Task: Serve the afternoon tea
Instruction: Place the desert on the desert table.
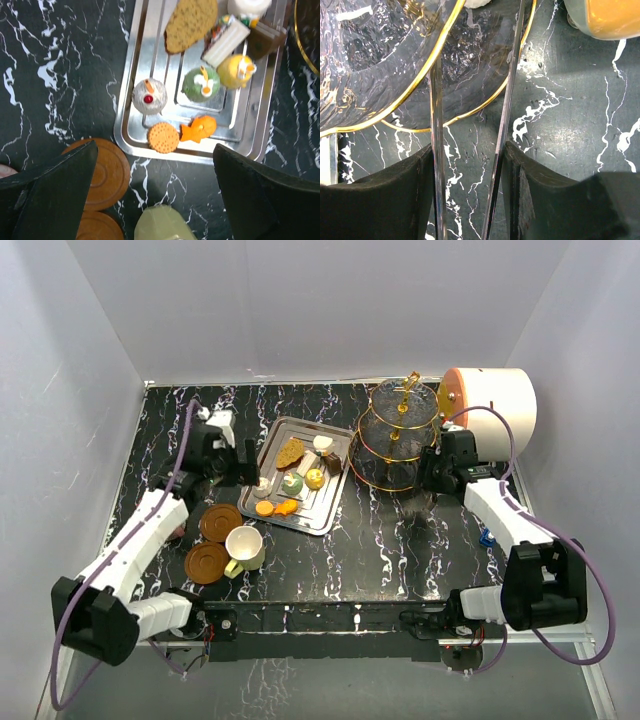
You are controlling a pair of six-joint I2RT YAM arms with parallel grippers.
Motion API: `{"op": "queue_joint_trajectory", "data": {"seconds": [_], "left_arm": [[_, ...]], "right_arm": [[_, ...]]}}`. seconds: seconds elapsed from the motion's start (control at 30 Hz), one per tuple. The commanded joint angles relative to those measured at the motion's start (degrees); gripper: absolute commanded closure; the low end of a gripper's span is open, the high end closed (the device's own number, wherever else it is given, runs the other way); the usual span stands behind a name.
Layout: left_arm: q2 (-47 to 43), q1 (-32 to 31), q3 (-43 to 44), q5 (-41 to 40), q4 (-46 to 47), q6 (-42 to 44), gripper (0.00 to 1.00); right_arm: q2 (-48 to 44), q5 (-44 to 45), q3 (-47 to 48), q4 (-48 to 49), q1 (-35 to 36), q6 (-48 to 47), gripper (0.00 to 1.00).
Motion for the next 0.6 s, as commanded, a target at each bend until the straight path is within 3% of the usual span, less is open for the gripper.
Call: {"op": "queue_joint_trajectory", "data": {"seconds": [0.0, 0.2, 0.57], "left_arm": [[4.67, 7.88, 6.93, 11.62, -1.43, 0.34, 0.01], [14.56, 15.12, 10.24, 19.85, -0.13, -1.33, 0.02], [34.98, 15.71, 20.21, 24.08, 0.27, -1.11, 0.17]], "right_arm": [[-2.71, 0.47, 1.34, -0.66, -0.40, 0.79, 0.52], [-6.58, 1.19, 0.71, -6.34, -0.47, 3.44, 0.52], [-13.85, -1.22, 1.12, -16.64, -0.54, 7.50, 0.52]]}}
